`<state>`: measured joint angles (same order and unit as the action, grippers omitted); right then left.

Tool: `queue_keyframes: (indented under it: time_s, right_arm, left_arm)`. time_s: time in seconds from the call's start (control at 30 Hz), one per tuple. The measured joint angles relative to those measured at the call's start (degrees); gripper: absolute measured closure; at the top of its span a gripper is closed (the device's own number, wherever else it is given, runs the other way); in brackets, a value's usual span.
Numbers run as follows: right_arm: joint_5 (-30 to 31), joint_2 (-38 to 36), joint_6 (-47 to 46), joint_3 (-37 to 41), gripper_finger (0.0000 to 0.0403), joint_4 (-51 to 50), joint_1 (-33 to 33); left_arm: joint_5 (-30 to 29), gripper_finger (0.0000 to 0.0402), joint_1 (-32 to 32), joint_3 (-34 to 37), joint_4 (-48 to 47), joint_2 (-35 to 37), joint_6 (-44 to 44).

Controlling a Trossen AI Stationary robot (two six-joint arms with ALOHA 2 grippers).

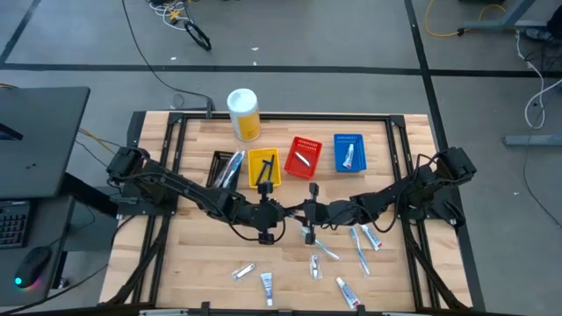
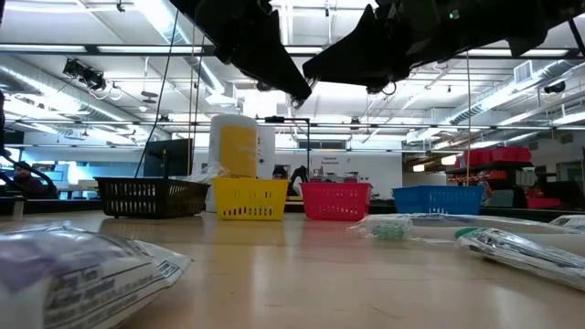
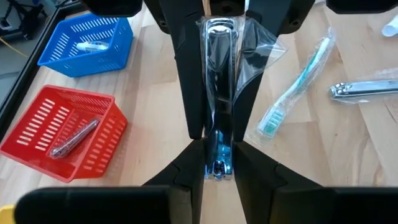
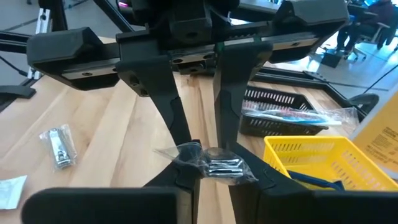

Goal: Pick & Place Travel size toiletries
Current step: Put the silver nail cutter into the red bin

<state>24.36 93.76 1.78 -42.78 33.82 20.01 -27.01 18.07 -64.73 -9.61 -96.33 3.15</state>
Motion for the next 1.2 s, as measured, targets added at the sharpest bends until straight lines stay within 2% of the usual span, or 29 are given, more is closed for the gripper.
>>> queue_keyframes:
  time_s: [0.27, 0.47, 0.53, 0.63, 0.73, 0.8, 0.83, 0.9, 1.0, 1.07, 1.2]
  right_arm:
    - [5.69, 0.0, -0.36, -0.04, 0.0346, -5.33, 0.11]
    - [11.66, 0.08, -7.5, 0.02, 0.0347, -21.95, 0.09]
    - [15.71, 0.08, -10.49, 0.05, 0.0347, -28.22, 0.09]
    - [25.72, -0.08, -11.86, 0.07, 0.0347, -31.1, -0.92]
    - [36.77, -1.1, -10.61, 0.04, 0.0347, -26.15, -3.92]
    - [38.78, -1.74, -7.37, 0.04, 0.0346, -21.68, -6.86]
    - [37.55, -1.91, -5.32, 0.04, 0.0344, -19.66, -8.56]
    - [30.55, -1.97, -2.16, 0.04, 0.034, -14.93, -12.64]
    - [13.72, -1.63, -3.05, 0.02, 0.0337, -10.97, -19.72]
    - [5.89, -0.73, -6.04, 0.0, 0.0336, -10.98, -23.92]
    - [3.47, 1.7, -8.39, 0.0, 0.0335, -11.8, -29.74]
  left_arm:
    - [-1.19, 0.0269, -1.13, 0.02, -0.17, 0.0, 2.2]
    - [-6.02, 0.0231, -1.96, 0.0, 0.06, 0.04, 2.22]
    - [-6.05, 0.0224, -2.23, 0.0, 0.17, 0.04, 2.22]
    - [-6.01, 0.0221, -2.6, 0.0, 0.13, 0.04, 2.24]
    - [-5.86, 0.0223, -3.08, 0.0, 0.09, 0.04, 2.22]
    - [-5.86, 0.0225, -3.37, 0.0, 0.14, 0.04, 2.23]
    - [-5.86, 0.0226, -3.46, 0.0, 0.11, 0.04, 2.34]
    - [-5.82, 0.0227, -3.69, 0.0, 0.11, 0.04, 2.81]
    - [-4.84, 0.0226, -4.06, 0.0, 0.09, 0.04, 4.47]
    - [-4.21, 0.0225, -4.2, 0.0, 0.09, 0.04, 5.43]
    - [-2.87, 0.0228, -4.2, 0.0, 0.07, 0.04, 5.65]
